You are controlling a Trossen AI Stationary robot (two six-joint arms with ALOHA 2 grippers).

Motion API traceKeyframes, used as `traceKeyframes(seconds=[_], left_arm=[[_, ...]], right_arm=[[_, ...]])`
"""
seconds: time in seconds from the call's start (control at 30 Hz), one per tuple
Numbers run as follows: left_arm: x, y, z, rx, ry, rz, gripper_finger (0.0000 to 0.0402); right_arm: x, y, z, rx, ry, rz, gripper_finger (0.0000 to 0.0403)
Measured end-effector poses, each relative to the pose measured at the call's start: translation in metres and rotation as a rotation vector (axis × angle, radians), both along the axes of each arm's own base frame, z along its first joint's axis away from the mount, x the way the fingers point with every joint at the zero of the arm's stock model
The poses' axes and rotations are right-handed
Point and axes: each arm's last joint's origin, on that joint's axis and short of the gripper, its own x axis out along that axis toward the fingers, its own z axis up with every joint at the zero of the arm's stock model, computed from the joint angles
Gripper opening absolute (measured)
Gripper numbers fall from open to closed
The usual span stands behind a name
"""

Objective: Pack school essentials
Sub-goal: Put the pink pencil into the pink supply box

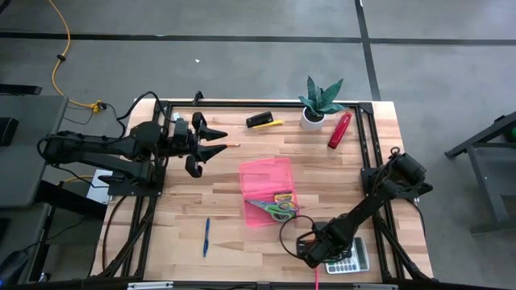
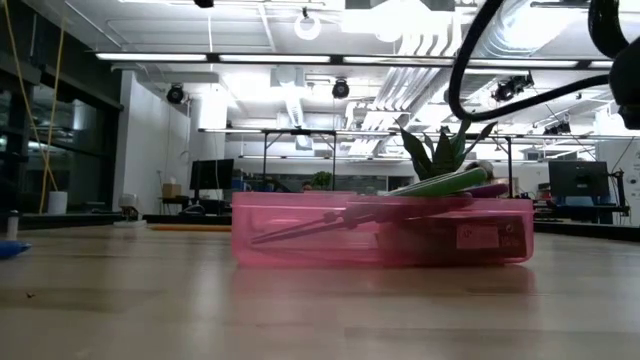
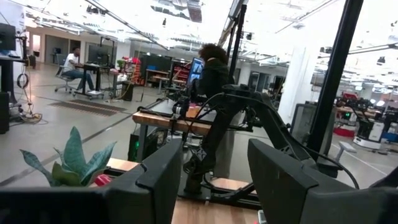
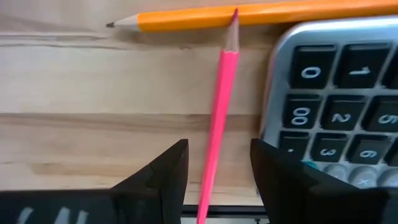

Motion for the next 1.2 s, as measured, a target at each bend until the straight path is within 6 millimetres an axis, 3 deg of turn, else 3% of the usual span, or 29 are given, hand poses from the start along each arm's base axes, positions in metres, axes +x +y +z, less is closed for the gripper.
traceKeyframes(seconds=[0.73, 1.2], left_arm=[[0.0, 0.0, 0.0, 0.0, 0.0, 0.002, 0.0172], [0.0, 0.0, 0.0, 0.0, 0.0, 0.002, 0.0172]], right_arm=[[0.008, -0.002, 0.001, 0.029, -0.033, -0.028, 0.0165], [0.009, 0.0, -0.014, 0.02, 0.022, -0.027, 0.015]])
